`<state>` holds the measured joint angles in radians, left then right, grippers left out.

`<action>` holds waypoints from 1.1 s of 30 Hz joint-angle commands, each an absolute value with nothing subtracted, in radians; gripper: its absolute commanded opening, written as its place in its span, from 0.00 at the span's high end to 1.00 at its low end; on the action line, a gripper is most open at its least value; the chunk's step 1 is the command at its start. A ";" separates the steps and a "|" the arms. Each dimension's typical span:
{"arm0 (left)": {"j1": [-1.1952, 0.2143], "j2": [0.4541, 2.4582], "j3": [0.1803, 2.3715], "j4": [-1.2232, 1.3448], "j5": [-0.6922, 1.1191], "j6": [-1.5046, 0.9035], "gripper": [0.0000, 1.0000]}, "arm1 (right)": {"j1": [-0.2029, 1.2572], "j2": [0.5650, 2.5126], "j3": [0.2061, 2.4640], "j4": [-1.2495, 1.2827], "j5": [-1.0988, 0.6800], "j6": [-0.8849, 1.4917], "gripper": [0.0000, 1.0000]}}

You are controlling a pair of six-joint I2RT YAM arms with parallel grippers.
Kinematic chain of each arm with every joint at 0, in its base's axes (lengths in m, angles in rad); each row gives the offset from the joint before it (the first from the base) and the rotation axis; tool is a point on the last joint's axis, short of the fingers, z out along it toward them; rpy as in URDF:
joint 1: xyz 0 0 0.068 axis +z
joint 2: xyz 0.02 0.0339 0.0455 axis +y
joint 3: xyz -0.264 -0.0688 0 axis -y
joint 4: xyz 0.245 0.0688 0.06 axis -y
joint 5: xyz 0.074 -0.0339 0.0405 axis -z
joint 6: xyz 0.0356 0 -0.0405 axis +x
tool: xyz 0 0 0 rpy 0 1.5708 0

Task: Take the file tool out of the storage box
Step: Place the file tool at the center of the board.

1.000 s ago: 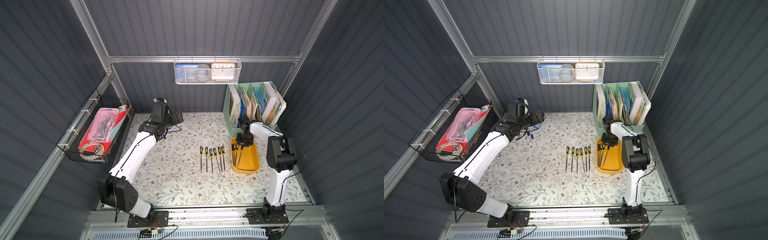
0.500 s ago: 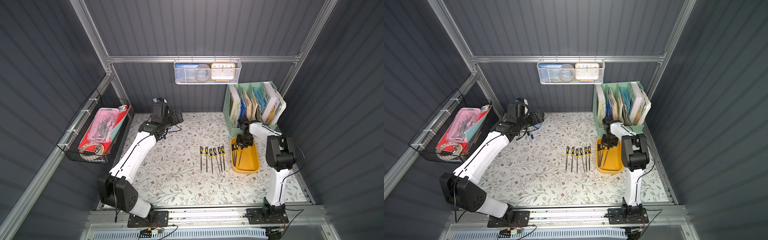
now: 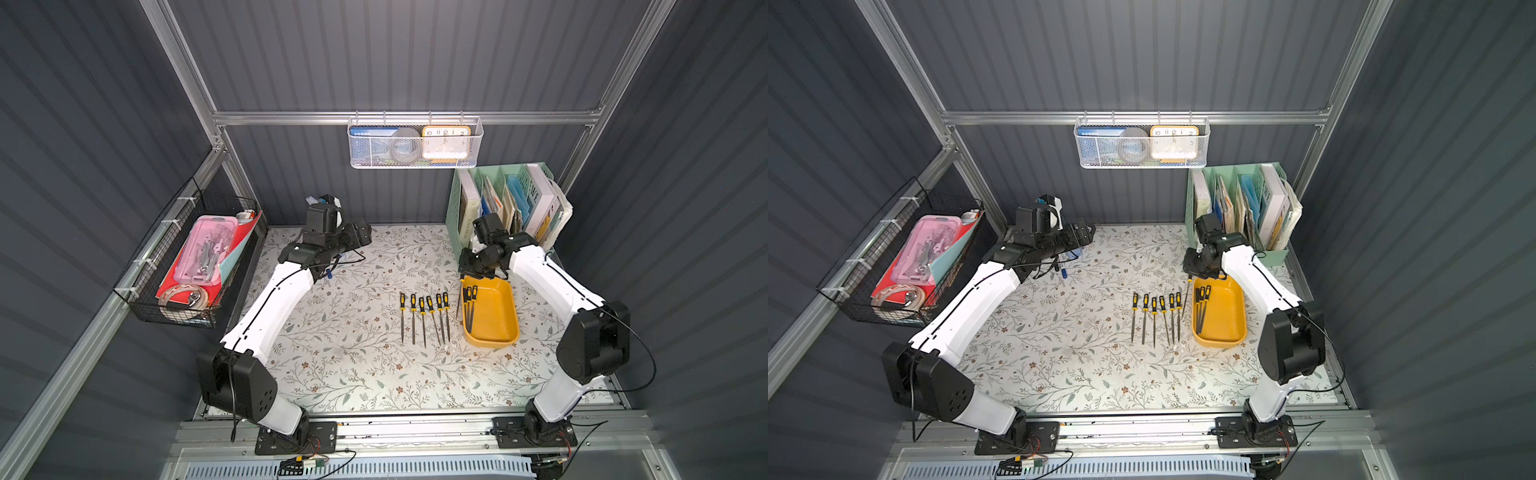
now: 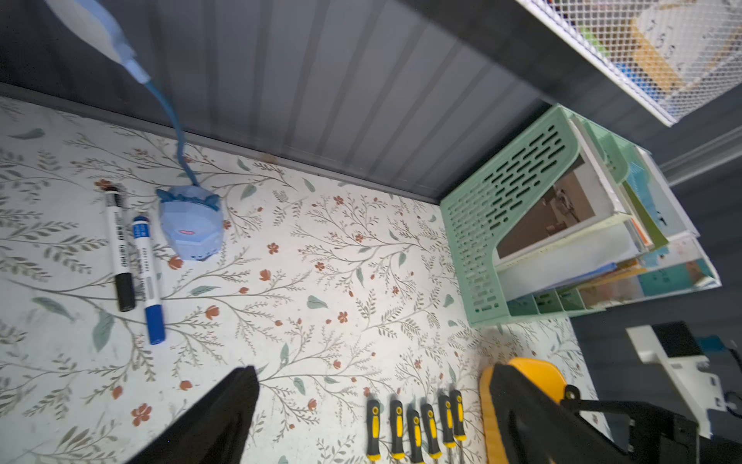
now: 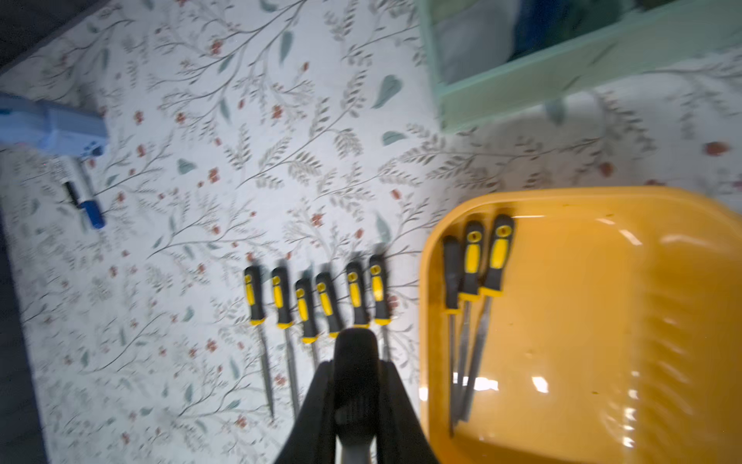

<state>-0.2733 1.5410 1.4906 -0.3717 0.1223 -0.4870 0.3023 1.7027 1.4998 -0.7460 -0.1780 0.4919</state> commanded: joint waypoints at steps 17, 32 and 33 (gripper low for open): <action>-0.461 1.567 1.297 -0.165 0.517 -0.562 0.38 | 0.385 1.692 1.469 -0.393 -0.376 0.687 1.00; -0.563 1.680 1.346 -0.207 0.529 -0.527 0.48 | 0.401 1.707 1.489 -0.372 -0.393 0.710 1.00; -0.567 1.685 1.350 -0.210 0.526 -0.525 0.49 | 0.402 1.706 1.490 -0.370 -0.397 0.712 1.00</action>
<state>-0.5591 1.6752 1.3087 -0.1982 0.5209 -0.5488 0.3988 1.6932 1.4677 -0.3927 -0.3805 0.6998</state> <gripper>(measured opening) 0.516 0.161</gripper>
